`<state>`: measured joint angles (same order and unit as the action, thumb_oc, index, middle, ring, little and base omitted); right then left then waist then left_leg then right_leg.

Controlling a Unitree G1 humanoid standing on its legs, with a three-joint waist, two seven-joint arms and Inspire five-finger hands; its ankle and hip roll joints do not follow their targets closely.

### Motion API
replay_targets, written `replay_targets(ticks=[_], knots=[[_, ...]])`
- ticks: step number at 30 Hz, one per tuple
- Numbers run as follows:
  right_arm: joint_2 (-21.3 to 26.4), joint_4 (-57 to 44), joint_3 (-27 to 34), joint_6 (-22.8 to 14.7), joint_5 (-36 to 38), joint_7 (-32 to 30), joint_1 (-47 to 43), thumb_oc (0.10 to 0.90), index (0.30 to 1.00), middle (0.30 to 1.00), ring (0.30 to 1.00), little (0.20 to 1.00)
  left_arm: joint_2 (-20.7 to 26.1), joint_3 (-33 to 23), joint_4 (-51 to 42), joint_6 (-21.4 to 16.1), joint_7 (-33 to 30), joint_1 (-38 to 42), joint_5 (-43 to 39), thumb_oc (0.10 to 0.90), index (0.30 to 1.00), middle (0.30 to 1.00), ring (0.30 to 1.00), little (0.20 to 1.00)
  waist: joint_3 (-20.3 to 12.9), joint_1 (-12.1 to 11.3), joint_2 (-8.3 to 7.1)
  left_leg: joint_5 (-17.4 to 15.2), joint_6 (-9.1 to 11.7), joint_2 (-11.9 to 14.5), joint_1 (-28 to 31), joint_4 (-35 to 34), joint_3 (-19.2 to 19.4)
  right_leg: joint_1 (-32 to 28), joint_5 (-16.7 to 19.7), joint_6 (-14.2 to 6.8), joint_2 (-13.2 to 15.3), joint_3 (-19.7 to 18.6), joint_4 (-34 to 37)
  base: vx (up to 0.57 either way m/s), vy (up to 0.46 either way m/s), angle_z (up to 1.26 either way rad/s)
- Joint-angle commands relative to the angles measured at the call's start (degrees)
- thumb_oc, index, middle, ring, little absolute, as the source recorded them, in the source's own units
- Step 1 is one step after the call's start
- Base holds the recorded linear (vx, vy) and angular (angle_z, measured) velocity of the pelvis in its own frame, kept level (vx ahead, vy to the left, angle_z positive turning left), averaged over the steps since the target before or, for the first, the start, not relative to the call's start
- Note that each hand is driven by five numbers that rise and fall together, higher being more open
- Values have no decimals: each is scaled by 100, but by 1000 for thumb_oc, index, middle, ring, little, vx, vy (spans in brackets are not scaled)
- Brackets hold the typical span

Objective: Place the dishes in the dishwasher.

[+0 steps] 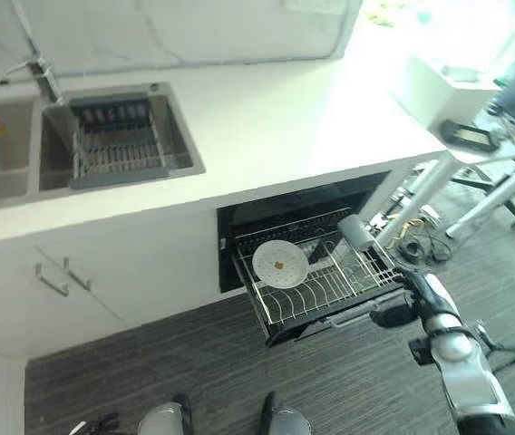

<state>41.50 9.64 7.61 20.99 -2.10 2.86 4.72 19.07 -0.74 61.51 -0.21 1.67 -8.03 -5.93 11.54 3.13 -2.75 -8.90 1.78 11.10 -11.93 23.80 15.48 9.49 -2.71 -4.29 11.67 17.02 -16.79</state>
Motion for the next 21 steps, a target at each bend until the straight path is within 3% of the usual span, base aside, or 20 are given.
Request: replay_targets(ticks=[1,6,12,16,19,21], knots=[[182,-75,369,141,-231,-273,-728,800,900,900,900,900,239,103,-67,-143,-151,-132,135,800,900,900,900,900,-12,-241,-36,-311,447,482,585,-661,-351,-173,-479,-669,353,-162,-40,9,19,-14],[-253,54,523,623,-116,-317,-307,800,900,900,900,900,146,131,-1,-100,-203,-99,108,800,900,900,900,900,-46,-57,1,-333,460,466,695,-661,-219,-208,-499,-645,338,-252,-40,7,11,-19],[-575,936,239,869,135,-404,-331,800,900,900,900,900,155,304,-3,-39,-235,1,61,800,900,900,900,900,-69,-52,60,-320,464,433,743,-661,-219,-262,-510,-607,335,-223,-40,1,0,-1],[-722,2055,-117,732,1253,-433,-636,800,900,900,900,900,157,541,245,-105,-304,155,29,800,900,900,900,900,-83,-187,59,-308,478,403,754,-661,-284,-340,-514,-597,373,-93,-40,18,-20,4],[-926,3290,-292,366,2673,-636,-1137,800,900,900,900,900,173,752,496,-104,-335,317,-44,800,900,900,900,900,-117,-388,87,-312,485,359,796,-661,-383,-464,-531,-594,408,70,-40,70,-43,24],[-1005,3911,-272,-9,3093,-783,-1364,800,900,900,900,900,166,829,627,-116,-336,359,-42,800,900,900,900,900,-143,-487,124,-316,485,341,823,-661,-422,-523,-543,-596,426,150,-40,75,-33,22]])
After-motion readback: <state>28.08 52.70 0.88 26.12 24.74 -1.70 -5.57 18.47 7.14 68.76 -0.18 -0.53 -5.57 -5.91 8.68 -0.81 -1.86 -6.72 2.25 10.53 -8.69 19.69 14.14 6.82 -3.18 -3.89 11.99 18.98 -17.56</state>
